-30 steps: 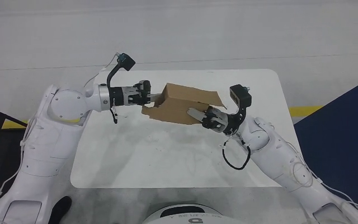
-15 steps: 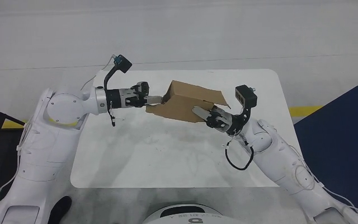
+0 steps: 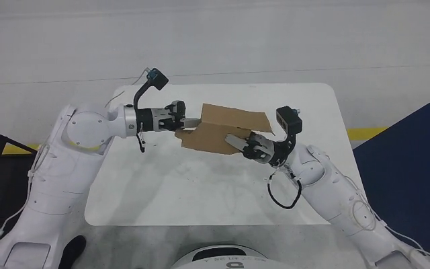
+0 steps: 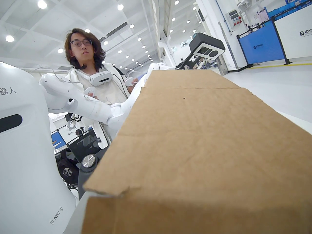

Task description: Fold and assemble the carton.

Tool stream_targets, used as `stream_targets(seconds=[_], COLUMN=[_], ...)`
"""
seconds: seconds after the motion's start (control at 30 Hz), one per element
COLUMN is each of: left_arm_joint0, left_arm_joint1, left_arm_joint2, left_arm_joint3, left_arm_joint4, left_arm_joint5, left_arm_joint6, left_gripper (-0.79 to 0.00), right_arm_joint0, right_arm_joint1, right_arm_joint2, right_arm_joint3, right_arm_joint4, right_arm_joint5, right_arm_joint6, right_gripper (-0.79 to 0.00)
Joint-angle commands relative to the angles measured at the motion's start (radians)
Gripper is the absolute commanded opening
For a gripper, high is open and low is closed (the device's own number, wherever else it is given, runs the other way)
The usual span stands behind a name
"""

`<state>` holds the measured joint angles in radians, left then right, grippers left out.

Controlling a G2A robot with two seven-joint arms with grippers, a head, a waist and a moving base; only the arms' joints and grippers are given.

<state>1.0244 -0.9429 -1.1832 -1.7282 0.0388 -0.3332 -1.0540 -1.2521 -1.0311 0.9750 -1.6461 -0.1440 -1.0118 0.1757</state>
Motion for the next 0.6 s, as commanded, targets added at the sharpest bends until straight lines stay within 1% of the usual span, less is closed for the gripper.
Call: stream_targets(seconds=[0.0,0.13,0.33,0.47,0.57], left_arm_joint0=[-0.004,-0.003,0.025,0.042,0.046], left_arm_joint1=[0.0,0.002,0.016,0.023,0.026], left_arm_joint2=[0.004,-0.023,-0.102,-0.132,-0.135], left_arm_joint3=[0.003,0.005,-0.021,-0.061,-0.098], left_arm_joint4=[0.002,-0.036,-0.132,-0.155,-0.164], left_arm_joint5=[-0.003,-0.012,-0.04,-0.063,-0.071], left_arm_joint6=[0.002,0.013,-0.022,-0.046,-0.058], left_gripper=[0.0,0.0,0.0,0.0,0.0], right_arm_joint0=[-0.002,-0.018,-0.053,-0.056,-0.053], right_arm_joint1=[-0.001,0.002,0.009,0.01,0.008], right_arm_joint2=[0.006,0.03,0.06,0.06,0.059], right_arm_joint3=[0.004,0.005,-0.004,0.004,0.007], right_arm_joint4=[0.009,0.026,0.092,0.137,0.152], right_arm_joint5=[0.0,0.0,0.0,0.0,0.0], right_arm_joint6=[-0.004,-0.01,-0.015,0.01,0.027], right_gripper=[-0.785,-0.785,-0.785,-0.785,-0.785])
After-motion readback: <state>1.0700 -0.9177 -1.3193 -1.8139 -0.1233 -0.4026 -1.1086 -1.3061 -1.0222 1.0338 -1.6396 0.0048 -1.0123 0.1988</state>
